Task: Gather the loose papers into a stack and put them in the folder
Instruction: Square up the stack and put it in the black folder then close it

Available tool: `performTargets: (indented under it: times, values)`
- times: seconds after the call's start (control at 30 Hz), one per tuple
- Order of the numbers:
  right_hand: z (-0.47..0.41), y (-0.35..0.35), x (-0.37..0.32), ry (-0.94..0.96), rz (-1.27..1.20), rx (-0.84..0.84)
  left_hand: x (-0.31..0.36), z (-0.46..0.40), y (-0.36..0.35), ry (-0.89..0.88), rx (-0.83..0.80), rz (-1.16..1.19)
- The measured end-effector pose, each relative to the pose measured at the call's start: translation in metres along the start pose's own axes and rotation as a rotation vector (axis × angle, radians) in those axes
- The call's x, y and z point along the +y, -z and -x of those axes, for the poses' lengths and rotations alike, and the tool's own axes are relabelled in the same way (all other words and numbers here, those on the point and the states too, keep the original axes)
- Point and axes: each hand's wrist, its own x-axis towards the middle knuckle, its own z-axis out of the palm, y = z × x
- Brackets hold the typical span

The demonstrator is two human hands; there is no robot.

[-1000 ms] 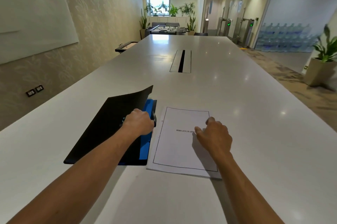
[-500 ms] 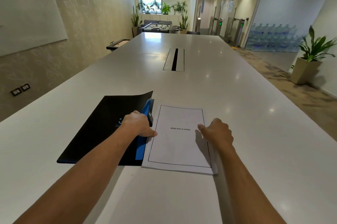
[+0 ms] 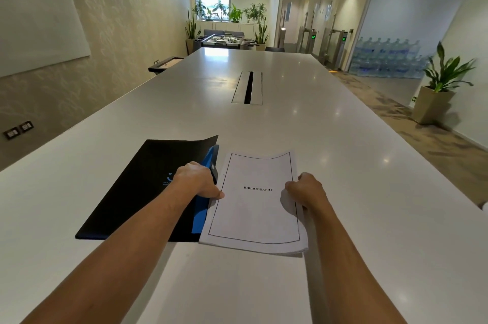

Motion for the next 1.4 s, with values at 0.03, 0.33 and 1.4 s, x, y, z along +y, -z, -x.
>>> performTargets:
  times: [0.03,0.33,1.4]
  values:
    - [0.000,-0.001,-0.001,0.019,-0.026,-0.021,0.000,0.000,0.000,0.000,0.002,0.003]
    - [0.005,-0.006,0.014,0.001,-0.516,-0.171,-0.008,0.004,-0.002,-0.035,0.048,0.042]
    - [0.010,0.004,-0.046,0.204,-0.518,-0.128,0.033,0.038,0.037,-0.237,0.160,0.223]
